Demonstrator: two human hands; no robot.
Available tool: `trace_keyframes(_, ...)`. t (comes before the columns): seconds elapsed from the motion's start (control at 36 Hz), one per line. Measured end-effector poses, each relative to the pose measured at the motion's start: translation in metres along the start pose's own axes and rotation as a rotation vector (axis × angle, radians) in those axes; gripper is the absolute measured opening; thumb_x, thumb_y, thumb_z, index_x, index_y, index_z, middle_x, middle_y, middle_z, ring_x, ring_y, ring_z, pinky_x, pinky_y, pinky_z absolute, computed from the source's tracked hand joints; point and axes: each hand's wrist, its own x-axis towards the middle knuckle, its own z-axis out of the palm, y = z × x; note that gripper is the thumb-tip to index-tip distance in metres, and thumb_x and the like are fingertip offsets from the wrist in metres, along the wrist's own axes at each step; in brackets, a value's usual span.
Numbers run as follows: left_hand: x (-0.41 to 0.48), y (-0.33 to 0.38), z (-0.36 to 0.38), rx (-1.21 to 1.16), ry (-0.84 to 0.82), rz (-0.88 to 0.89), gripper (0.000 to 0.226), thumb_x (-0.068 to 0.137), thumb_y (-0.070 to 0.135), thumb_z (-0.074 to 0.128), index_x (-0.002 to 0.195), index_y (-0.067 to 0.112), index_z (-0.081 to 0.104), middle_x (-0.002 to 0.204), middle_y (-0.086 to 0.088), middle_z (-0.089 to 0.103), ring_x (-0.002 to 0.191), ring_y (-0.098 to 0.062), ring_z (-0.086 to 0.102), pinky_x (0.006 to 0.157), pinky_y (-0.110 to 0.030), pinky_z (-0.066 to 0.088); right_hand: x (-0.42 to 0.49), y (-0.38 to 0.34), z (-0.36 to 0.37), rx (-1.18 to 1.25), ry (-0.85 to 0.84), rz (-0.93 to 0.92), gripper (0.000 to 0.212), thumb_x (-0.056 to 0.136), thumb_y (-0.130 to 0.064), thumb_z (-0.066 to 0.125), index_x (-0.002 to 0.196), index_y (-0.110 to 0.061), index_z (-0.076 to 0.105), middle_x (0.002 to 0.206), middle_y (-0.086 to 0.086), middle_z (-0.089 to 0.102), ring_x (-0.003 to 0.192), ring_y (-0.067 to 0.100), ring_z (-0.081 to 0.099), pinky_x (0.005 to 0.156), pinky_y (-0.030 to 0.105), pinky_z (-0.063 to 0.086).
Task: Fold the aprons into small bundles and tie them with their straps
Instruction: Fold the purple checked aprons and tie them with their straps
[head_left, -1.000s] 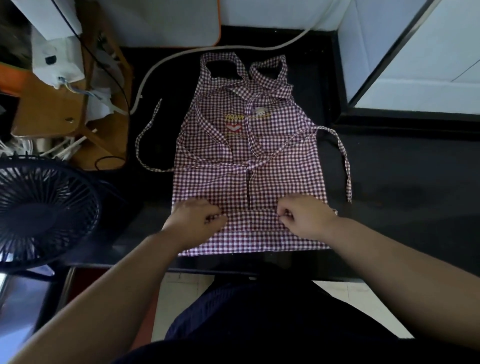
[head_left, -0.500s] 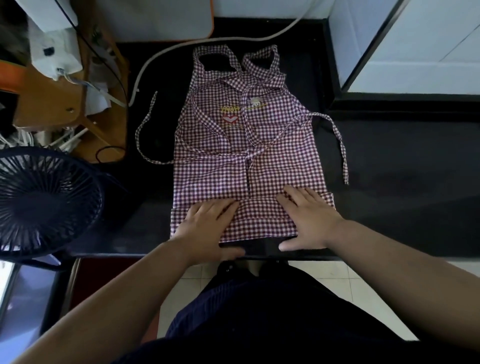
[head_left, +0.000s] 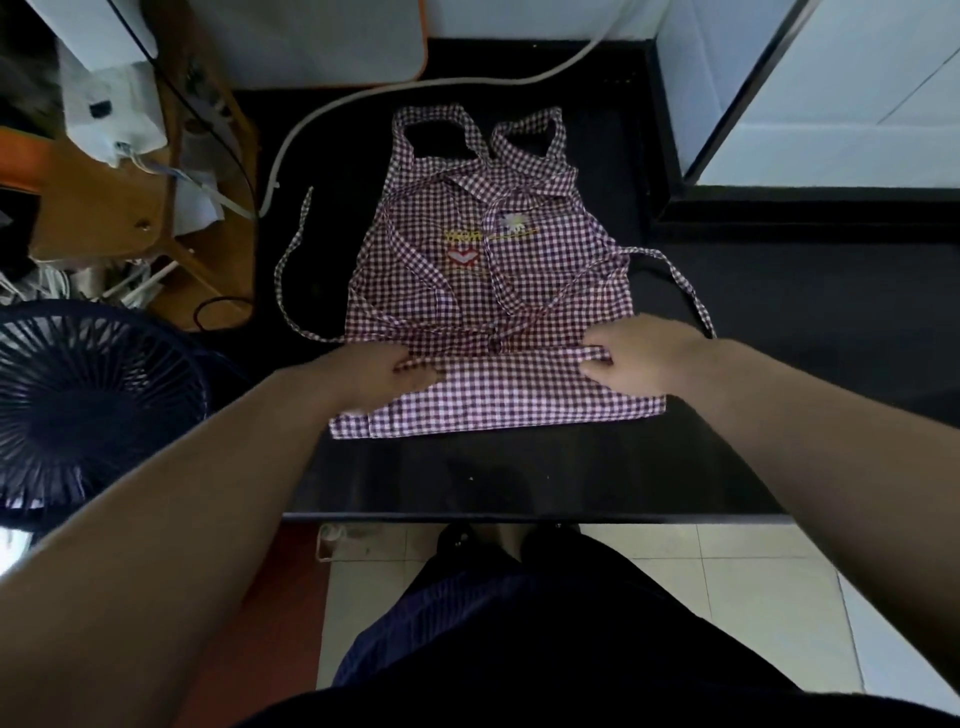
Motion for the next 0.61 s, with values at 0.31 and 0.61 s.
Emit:
trace_keyframes(0.31,-0.005,0.009,0.057,0.310,0.417,0.121,0.050,0.093,0.016,0.044,0.141,0.028,0.046,0.137,-0.003,0.048,0.123,-0.029,0.044,0.106,-0.041,0.029,-0.007,-0.018,0.042,-0.244,0.075,0.005,0.059,0.095,-0.030,0.042,0.151,-0.028,0.020,0.156,0.005,0.019,0.140,0.027,0.022,0.116,0.041,0.012)
trace_keyframes(0.61,-0.006,0.003,0.049,0.313,0.404,0.053,0.048,0.101,0.042,0.033,0.148,0.034,0.030,0.158,-0.007,0.001,0.144,-0.030,0.006,0.117,-0.048,0.009,0.022,-0.021,0.007,0.140,0.047,0.045,0.048,0.095,-0.030,0.047,0.142,-0.031,0.038,0.120,0.003,0.058,0.104,0.023,0.057,0.081,0.031,0.045)
